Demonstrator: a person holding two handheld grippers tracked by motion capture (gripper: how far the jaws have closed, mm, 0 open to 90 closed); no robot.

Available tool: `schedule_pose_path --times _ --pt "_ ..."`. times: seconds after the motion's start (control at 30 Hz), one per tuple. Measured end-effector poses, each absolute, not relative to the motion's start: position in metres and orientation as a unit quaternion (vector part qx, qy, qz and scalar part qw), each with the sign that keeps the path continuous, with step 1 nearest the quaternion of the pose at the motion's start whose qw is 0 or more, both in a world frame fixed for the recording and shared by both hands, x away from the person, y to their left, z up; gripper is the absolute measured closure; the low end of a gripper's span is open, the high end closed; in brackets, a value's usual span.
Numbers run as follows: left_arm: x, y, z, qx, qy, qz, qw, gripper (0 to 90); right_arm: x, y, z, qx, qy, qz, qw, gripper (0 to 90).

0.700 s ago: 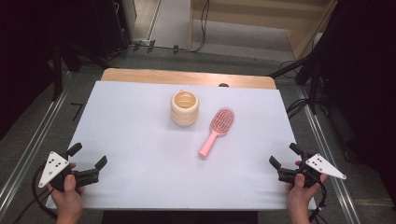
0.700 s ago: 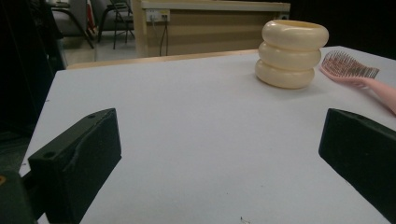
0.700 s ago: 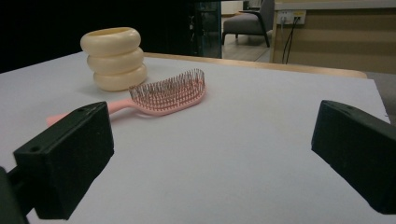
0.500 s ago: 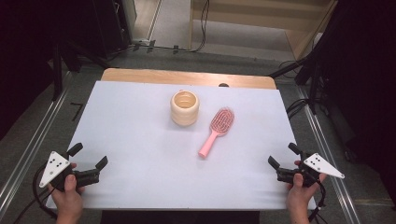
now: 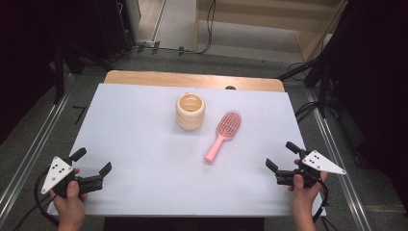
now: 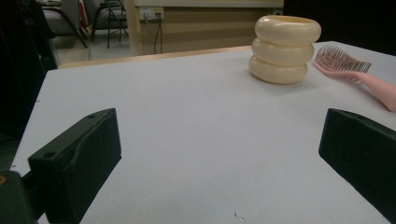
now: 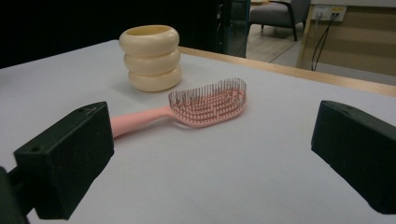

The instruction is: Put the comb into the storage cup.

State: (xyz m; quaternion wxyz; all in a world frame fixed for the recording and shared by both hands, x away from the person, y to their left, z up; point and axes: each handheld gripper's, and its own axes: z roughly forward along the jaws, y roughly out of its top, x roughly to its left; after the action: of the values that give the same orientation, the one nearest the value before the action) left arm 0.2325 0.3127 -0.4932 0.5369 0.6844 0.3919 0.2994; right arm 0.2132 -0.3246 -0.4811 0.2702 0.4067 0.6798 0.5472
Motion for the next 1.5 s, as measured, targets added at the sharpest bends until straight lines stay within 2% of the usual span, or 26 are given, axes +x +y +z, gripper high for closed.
schedule_pose_path --times 0.4,0.63,0.8,1.13,1.17,1.3,1.33,1.37,1.4,1.43,1.5 --pt "0.233 0.312 -0.494 0.684 0.397 0.299 0.534 0.0 0.237 -0.288 -0.462 0.374 0.716 0.538 0.24 0.0" --pt "0.233 0.308 -0.492 0.705 0.386 0.291 0.518 0.0 0.249 -0.275 -0.458 0.367 0.726 0.536 0.225 0.0" --pt "0.232 0.313 -0.492 0.697 0.386 0.28 0.536 0.0 0.257 -0.261 -0.455 0.352 0.742 0.53 0.213 0.0" --pt "0.233 0.309 -0.493 0.703 0.389 0.289 0.522 0.0 0.27 -0.237 -0.45 0.341 0.76 0.517 0.197 0.0" --pt "0.233 0.308 -0.493 0.703 0.387 0.289 0.521 0.0 0.271 -0.236 -0.45 0.34 0.76 0.517 0.199 3.9" --pt "0.233 0.307 -0.493 0.707 0.384 0.292 0.517 0.0 0.277 -0.228 -0.449 0.342 0.765 0.51 0.193 9.6" --pt "0.233 0.307 -0.493 0.707 0.384 0.292 0.517 0.0 0.279 -0.226 -0.448 0.347 0.763 0.509 0.195 15.8" --pt "0.233 0.307 -0.493 0.708 0.383 0.292 0.517 0.0 0.279 -0.226 -0.448 0.347 0.763 0.509 0.195 15.8" --pt "0.233 0.307 -0.493 0.708 0.383 0.292 0.516 0.0 0.282 -0.221 -0.447 0.356 0.763 0.5 0.201 23.0" --pt "0.233 0.307 -0.493 0.708 0.383 0.292 0.516 0.0 0.282 -0.221 -0.447 0.356 0.763 0.5 0.201 23.0" --pt "0.233 0.307 -0.493 0.708 0.384 0.293 0.516 0.0 0.285 -0.214 -0.447 0.362 0.764 0.496 0.198 33.5"
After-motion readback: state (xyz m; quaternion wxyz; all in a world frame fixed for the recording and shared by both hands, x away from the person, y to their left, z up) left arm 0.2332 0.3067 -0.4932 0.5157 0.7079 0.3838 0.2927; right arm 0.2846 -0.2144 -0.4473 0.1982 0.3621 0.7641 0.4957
